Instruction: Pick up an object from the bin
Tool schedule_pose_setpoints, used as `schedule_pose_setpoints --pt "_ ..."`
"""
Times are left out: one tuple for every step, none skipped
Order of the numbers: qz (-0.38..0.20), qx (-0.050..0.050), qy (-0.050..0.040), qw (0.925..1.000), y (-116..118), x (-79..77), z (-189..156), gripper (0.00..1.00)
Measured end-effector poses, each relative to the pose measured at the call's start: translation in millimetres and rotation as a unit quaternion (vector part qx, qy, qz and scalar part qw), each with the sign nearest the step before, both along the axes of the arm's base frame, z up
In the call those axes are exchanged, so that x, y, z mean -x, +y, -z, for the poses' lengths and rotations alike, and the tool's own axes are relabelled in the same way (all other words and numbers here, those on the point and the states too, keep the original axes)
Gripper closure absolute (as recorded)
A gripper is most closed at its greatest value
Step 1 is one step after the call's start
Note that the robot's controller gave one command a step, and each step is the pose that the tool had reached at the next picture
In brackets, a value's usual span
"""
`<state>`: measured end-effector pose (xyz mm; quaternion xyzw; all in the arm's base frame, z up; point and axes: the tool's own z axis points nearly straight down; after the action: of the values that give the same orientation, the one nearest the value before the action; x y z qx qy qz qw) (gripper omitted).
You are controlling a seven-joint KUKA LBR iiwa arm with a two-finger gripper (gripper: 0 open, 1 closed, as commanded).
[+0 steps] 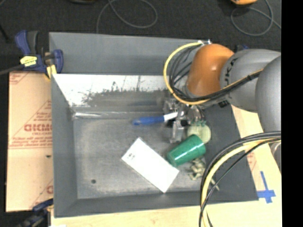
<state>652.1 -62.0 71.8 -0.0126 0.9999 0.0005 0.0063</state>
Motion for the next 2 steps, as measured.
schedule_pose_setpoints --pt "-0.048 0.002 0.0021 0.9988 15.9 -2.7 -0.1 0.00" --pt "-0.020 0.000 0.0002 0.9998 6.5 -1.7 -0.8 0.00"
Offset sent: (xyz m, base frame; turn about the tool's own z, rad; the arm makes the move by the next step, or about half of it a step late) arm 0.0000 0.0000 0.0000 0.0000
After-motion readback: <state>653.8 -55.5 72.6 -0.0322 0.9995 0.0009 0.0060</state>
